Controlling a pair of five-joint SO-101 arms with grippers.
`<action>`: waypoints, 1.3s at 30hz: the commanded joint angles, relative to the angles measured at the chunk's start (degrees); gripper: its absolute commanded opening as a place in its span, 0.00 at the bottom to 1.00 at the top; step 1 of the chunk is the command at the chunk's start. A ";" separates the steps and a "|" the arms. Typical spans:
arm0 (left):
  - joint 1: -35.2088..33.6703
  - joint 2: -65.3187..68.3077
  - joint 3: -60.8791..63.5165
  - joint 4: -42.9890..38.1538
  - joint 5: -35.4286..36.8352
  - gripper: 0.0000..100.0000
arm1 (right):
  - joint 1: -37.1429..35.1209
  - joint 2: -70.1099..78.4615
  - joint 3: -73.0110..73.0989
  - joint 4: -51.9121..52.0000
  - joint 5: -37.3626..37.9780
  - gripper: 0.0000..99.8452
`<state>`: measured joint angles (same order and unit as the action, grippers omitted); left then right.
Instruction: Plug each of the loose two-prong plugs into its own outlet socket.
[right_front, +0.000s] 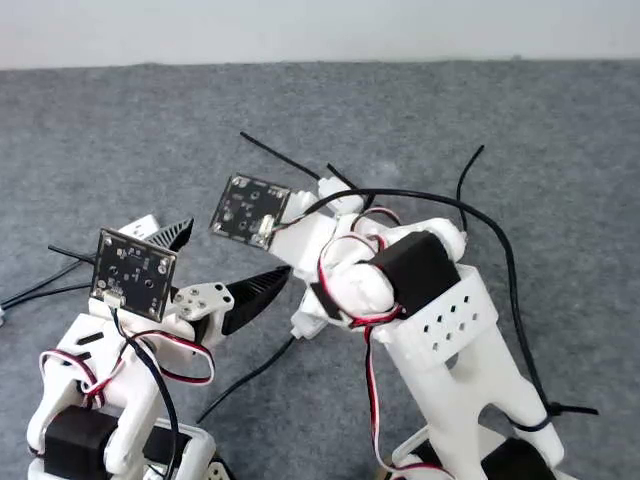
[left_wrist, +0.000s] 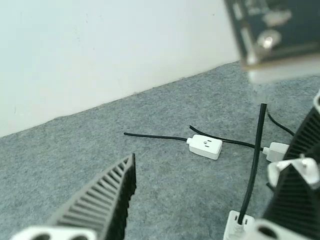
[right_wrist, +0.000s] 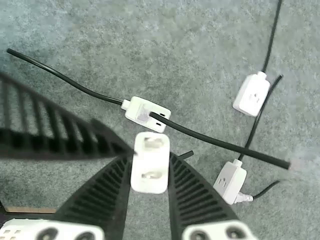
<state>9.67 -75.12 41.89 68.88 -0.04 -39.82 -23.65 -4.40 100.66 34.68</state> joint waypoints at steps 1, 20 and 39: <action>4.13 0.35 -1.63 -1.67 -0.88 0.41 | -2.42 -1.80 -2.73 2.24 -0.70 0.01; -4.31 0.35 13.93 -12.92 -4.31 0.41 | -2.77 -2.42 -2.90 2.33 -2.55 0.01; -4.66 -0.09 18.15 -12.31 -2.81 0.41 | -2.42 -8.66 0.70 2.33 -2.64 0.01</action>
<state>5.10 -74.59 60.79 56.48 -3.65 -41.85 -30.77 -3.34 100.66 32.75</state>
